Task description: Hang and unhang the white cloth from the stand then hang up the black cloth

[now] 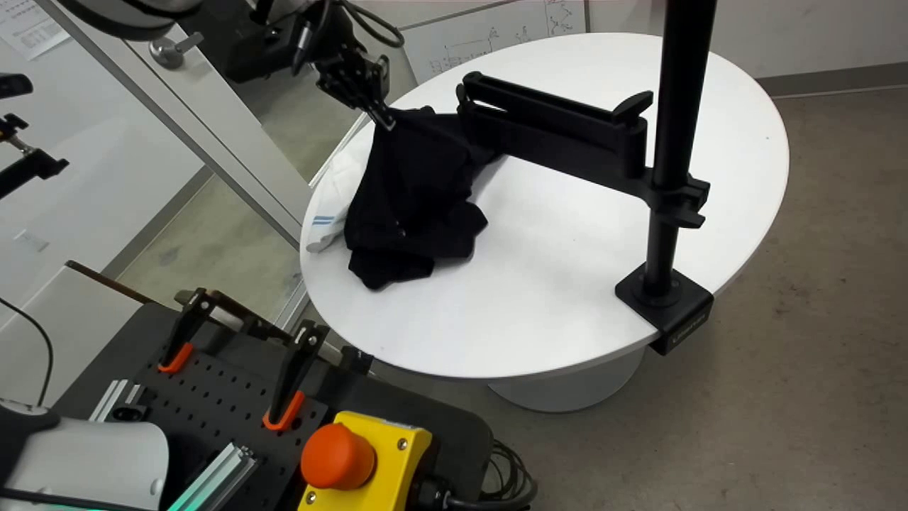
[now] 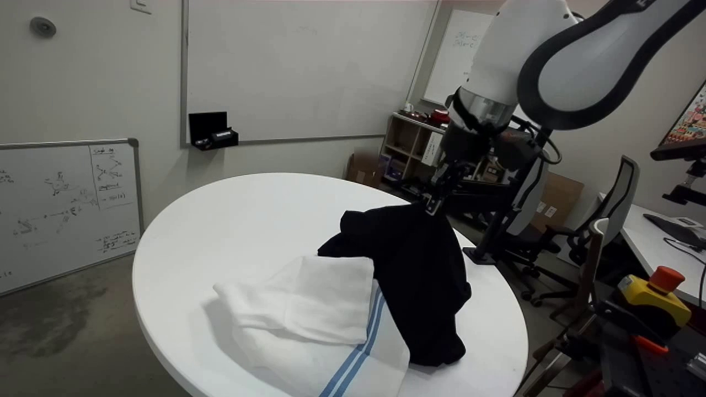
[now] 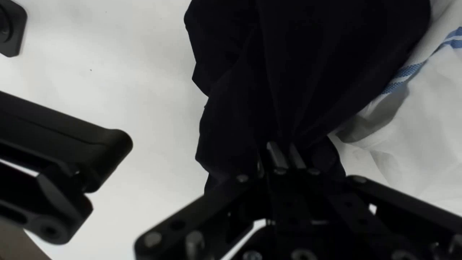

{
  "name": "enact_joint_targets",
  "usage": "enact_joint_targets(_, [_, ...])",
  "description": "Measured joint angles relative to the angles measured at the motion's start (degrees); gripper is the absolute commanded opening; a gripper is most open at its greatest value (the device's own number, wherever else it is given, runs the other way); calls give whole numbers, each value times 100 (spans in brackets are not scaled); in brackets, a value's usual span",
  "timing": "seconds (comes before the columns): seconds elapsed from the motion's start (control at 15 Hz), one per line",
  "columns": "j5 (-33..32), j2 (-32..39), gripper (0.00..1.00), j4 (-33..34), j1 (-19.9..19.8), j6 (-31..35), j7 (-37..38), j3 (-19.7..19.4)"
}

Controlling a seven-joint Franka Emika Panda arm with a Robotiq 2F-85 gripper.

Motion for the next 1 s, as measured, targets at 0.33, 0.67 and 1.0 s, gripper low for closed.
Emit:
enact_joint_targets(0.33, [17, -1169, 1, -672, -338, -34, -421, 260])
enact_joint_targets(0.67, [308, -2379, 1, -1265, -601, -529, -1303, 380])
enact_joint_targets(1.0, [424, -3514, 1, -1543, -878, -1514, -2101, 236])
